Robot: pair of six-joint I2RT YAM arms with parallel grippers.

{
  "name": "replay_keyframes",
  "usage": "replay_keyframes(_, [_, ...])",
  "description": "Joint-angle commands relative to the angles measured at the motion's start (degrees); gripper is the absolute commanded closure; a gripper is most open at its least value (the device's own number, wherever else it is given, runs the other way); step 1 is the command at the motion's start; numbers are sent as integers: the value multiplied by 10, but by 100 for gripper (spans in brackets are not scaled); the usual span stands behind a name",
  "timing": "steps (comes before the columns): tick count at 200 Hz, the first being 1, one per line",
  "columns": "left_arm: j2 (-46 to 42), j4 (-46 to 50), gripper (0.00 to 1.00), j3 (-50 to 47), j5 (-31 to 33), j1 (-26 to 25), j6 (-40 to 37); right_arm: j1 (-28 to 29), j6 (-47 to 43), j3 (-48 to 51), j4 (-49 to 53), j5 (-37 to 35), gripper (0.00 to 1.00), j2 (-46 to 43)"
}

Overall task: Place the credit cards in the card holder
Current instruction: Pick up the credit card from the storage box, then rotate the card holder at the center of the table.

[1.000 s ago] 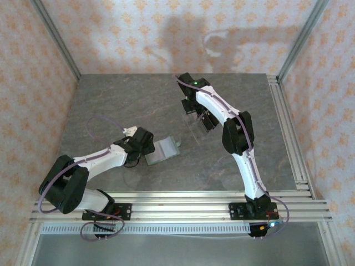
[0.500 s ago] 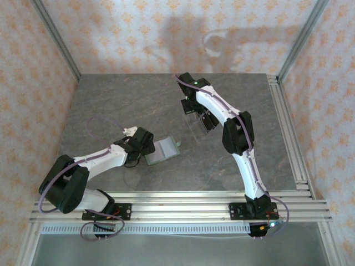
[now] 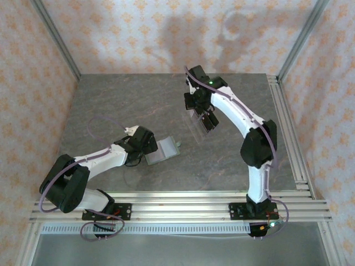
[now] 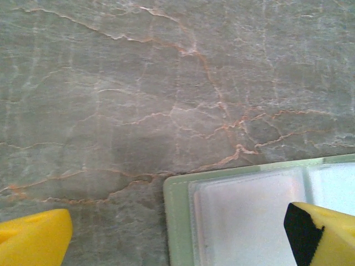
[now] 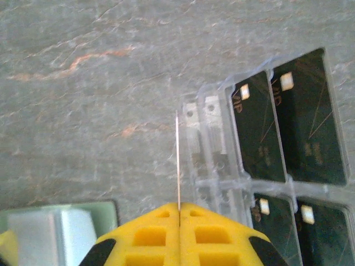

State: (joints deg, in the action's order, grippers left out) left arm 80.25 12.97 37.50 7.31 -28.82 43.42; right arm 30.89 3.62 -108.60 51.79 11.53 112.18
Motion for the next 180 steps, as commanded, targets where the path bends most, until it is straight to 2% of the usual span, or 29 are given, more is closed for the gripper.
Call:
replay_keyframes(1, [18, -35, 0, 5, -23, 5, -5, 4, 39, 78, -55, 28, 100, -51])
replay_keyframes(50, [55, -64, 0, 20, -47, 5, -3, 4, 87, 248, -131, 45, 100, -171])
replay_keyframes(91, [89, -93, 0, 42, -71, 5, -6, 4, 141, 355, -192, 89, 100, -238])
replay_keyframes(143, [133, -117, 0, 87, -103, 4, -6, 5, 186, 434, -238, 125, 100, -270])
replay_keyframes(180, [137, -97, 0, 126, -109, 0, -9, 5, 195, 456, -250, 132, 100, -278])
